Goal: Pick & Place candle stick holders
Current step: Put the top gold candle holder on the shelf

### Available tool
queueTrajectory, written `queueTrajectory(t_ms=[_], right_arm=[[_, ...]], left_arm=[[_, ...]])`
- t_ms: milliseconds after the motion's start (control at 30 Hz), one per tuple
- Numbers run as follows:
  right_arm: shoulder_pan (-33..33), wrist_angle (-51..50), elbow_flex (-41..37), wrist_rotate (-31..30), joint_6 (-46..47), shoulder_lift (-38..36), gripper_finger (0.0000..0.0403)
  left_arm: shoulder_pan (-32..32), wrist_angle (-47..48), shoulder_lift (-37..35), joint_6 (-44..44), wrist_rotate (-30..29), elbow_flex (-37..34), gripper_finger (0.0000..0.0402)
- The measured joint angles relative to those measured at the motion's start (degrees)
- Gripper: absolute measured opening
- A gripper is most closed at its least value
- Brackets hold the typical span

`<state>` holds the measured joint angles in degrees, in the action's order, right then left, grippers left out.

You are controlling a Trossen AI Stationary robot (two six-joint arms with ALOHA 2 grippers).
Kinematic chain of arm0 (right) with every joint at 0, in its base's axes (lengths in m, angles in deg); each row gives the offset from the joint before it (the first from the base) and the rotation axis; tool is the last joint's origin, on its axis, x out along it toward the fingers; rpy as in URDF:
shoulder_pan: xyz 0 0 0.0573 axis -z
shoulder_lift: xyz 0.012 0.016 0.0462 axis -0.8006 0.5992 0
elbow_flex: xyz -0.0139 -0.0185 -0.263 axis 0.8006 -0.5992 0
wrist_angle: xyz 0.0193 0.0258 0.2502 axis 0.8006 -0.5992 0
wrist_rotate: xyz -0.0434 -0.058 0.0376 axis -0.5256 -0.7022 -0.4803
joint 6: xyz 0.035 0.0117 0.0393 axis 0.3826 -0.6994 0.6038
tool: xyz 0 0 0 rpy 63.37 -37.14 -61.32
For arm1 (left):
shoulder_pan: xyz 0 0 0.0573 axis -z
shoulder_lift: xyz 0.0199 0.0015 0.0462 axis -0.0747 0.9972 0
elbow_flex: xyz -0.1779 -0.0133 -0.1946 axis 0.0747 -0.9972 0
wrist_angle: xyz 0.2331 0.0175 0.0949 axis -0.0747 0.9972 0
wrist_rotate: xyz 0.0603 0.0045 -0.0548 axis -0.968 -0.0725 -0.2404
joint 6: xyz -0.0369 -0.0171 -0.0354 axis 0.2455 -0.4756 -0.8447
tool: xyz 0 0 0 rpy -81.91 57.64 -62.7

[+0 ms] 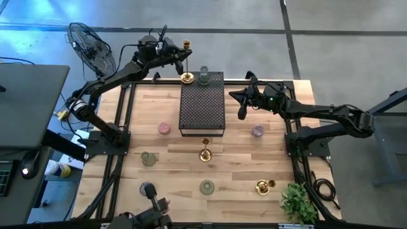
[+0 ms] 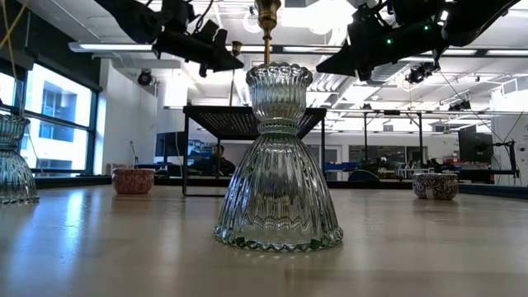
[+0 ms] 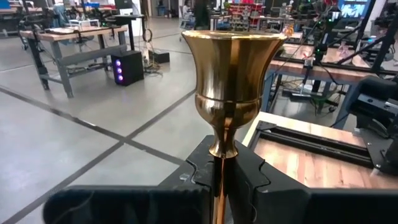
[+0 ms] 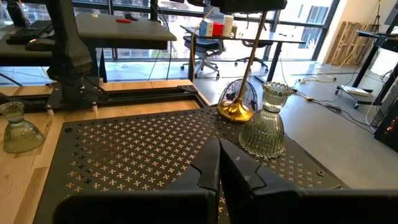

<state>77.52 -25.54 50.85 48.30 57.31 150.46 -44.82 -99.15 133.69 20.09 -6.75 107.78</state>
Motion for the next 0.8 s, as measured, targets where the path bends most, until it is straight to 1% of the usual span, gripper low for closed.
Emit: queueTrajectory(t_ms=[267,533,800], right_arm=[[0.0,-0.01,0.0,0.26,0.31,0.0,0.0001],[0.0,-0.03,0.0,0.28,0.35,0.02,0.0001],[0.0,-0.06,0.0,0.31,0.36,0.01,0.0001]], left_arm=[[-0.02,0.13,0.0,-0.25,0.04,0.0,0.0022],[-0.02,0.42,0.0,-0.27,0.22,0.0,0.0081],[-0.02,1.51,-1.06,-0.18,0.64,-0.02,0.013]])
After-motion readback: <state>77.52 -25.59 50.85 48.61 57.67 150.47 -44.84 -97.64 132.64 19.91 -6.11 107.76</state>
